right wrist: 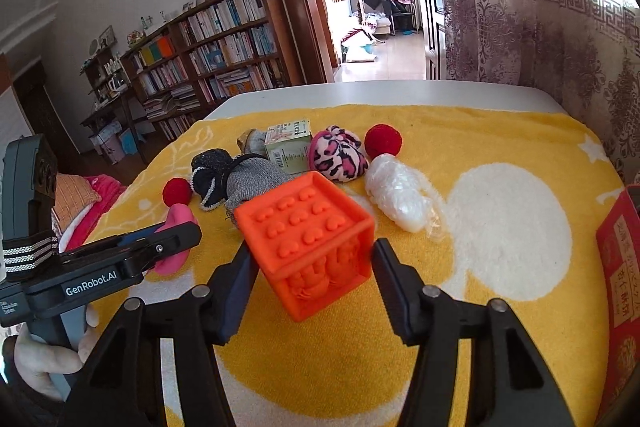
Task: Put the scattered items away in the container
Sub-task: 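Carry the orange cube into the tin box and open the right gripper, then carry the pink knotted toy into the tin box and open the left gripper, then move the left gripper to the red ball and grasp it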
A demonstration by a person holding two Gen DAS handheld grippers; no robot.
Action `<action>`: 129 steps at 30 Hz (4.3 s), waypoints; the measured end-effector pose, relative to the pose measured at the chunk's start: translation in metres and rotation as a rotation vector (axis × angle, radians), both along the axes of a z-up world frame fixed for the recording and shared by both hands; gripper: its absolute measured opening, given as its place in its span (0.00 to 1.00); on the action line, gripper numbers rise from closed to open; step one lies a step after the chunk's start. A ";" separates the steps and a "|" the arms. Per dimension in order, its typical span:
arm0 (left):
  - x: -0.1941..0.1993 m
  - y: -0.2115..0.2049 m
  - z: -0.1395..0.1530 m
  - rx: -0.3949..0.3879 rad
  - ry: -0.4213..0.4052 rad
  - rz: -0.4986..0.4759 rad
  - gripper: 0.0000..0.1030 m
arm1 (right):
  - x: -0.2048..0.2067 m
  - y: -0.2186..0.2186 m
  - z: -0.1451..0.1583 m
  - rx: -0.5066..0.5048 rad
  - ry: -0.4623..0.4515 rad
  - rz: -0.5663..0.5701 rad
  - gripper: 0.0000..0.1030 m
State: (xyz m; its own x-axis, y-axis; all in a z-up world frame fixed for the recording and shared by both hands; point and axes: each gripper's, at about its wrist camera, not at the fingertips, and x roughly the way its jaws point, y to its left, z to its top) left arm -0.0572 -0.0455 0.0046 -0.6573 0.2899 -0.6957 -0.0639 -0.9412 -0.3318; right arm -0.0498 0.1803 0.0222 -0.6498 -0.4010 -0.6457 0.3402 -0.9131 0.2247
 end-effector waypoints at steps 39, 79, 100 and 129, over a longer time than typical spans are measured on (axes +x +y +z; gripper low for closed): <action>0.026 0.102 0.018 -0.044 0.010 -0.199 0.47 | 0.099 0.295 0.022 0.094 0.108 -0.910 0.61; -0.024 0.375 0.047 0.130 -0.071 -0.637 0.66 | 0.138 0.294 0.031 0.027 0.386 -1.079 0.76; -0.005 0.220 0.045 0.037 0.008 -0.379 0.66 | 0.137 0.283 0.035 0.097 0.420 -1.072 0.77; -0.012 -0.062 0.020 0.050 -0.045 0.187 0.76 | 0.059 0.143 0.059 0.027 0.257 -0.483 0.81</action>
